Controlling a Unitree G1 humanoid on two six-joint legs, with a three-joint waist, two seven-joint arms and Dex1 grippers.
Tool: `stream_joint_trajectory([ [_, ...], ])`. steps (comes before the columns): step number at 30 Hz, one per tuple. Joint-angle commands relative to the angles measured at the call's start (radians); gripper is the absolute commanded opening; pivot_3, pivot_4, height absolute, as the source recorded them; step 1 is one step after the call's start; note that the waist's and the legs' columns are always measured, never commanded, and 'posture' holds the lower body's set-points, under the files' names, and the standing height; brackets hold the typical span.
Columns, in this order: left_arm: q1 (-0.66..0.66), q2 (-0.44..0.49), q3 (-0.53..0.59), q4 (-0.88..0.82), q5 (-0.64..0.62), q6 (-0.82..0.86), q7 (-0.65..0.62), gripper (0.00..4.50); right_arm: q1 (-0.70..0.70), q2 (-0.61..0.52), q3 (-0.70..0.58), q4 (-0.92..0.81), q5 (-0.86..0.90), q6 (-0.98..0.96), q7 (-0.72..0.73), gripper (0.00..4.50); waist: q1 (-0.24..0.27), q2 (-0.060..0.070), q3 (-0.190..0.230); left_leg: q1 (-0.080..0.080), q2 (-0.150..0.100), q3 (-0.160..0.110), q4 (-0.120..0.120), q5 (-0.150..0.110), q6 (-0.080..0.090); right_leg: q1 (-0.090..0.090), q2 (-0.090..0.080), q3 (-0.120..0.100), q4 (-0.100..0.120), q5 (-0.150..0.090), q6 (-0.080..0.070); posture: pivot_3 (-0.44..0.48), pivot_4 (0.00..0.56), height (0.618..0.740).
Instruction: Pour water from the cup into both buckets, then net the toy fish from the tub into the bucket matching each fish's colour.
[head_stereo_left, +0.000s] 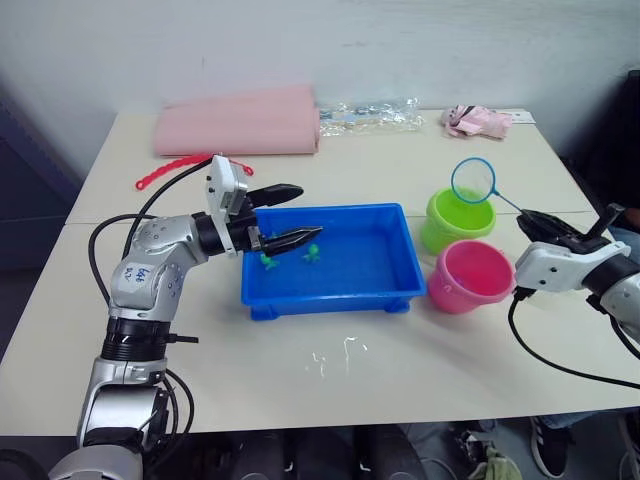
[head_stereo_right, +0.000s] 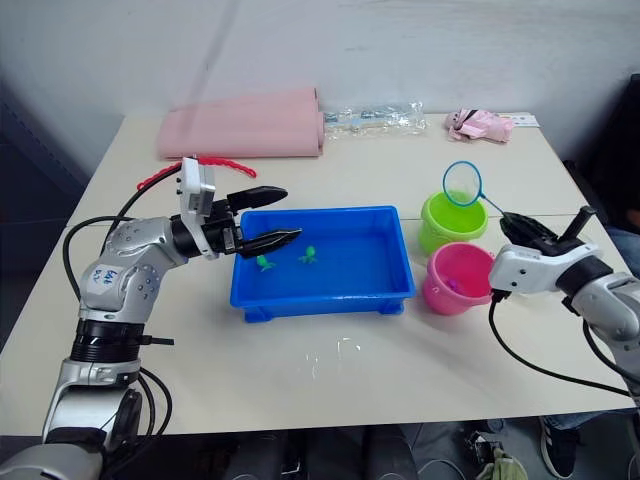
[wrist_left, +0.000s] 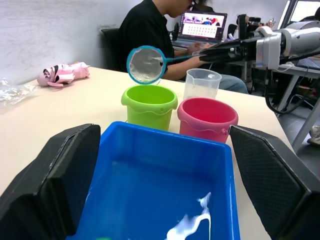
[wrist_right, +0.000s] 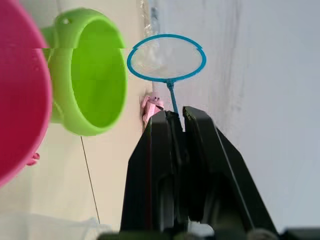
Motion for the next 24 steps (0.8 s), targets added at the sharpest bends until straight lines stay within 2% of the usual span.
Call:
stream_joint_trajectory([
  [1, 0.026, 0.055, 0.068, -0.017, -0.037, -0.02, -0.041, 4.46, -0.079, 0.078, -0.048, -0.078, 0.269, 0.128, 0.09, 0.0, -0.003, 0.0, 0.0, 0.0, 0.0, 0.0, 0.0, 0.0, 0.0, 0.0, 0.0, 0.0, 0.0, 0.0, 0.0, 0.0, 0.15, 0.74],
  [4, 0.069, 0.124, 0.115, 0.0, -0.03, -0.061, -0.088, 4.46, -0.118, 0.142, -0.032, -0.203, 0.633, 0.411, 0.27, 0.0, -0.003, 0.0, 0.0, 0.0, 0.001, 0.0, 0.0, 0.0, 0.0, 0.0, 0.001, 0.0, 0.001, 0.0, 0.0, 0.0, 0.15, 0.74],
  [7, 0.116, 0.188, 0.146, 0.014, -0.034, -0.074, -0.134, 4.46, -0.132, 0.128, 0.008, -0.289, 0.796, 0.605, 0.398, 0.0, 0.0, 0.0, 0.0, 0.0, 0.001, -0.002, -0.001, 0.0, 0.0, 0.001, 0.001, -0.001, 0.001, 0.0, 0.0, 0.0, 0.15, 0.74],
  [10, 0.151, 0.234, 0.175, 0.032, -0.031, -0.1, -0.164, 4.46, -0.167, 0.111, 0.076, -0.345, 0.861, 0.775, 0.457, 0.0, 0.005, 0.0, 0.0, -0.001, 0.0, -0.002, -0.001, -0.001, 0.002, 0.001, -0.002, -0.002, 0.001, 0.0, 0.0, 0.0, 0.15, 0.74],
  [16, 0.237, 0.285, 0.212, 0.053, -0.02, -0.14, -0.172, 4.46, -0.28, 0.119, 0.268, -0.342, 0.819, 0.991, 0.511, 0.0, 0.001, 0.0, 0.0, -0.001, 0.0, -0.002, 0.0, -0.003, 0.003, 0.0, -0.005, -0.002, 0.0, 0.0, 0.0, 0.0, 0.15, 0.74],
  [22, 0.295, 0.287, 0.234, -0.02, -0.044, -0.109, -0.128, 4.46, -0.356, 0.159, 0.396, -0.244, 0.684, 0.983, 0.517, 0.0, -0.002, 0.0, 0.0, -0.002, -0.001, -0.001, -0.001, -0.004, 0.003, -0.001, -0.004, -0.001, 0.001, 0.0, 0.0, 0.0, 0.15, 0.74],
  [24, 0.303, 0.284, 0.238, -0.037, -0.048, -0.097, -0.108, 4.46, -0.39, 0.217, 0.421, -0.2, 0.663, 0.992, 0.493, 0.0, -0.002, 0.0, 0.0, -0.002, 0.0, 0.0, -0.001, -0.004, 0.003, -0.002, -0.004, -0.001, 0.001, 0.0, 0.0, 0.0, 0.15, 0.74],
])
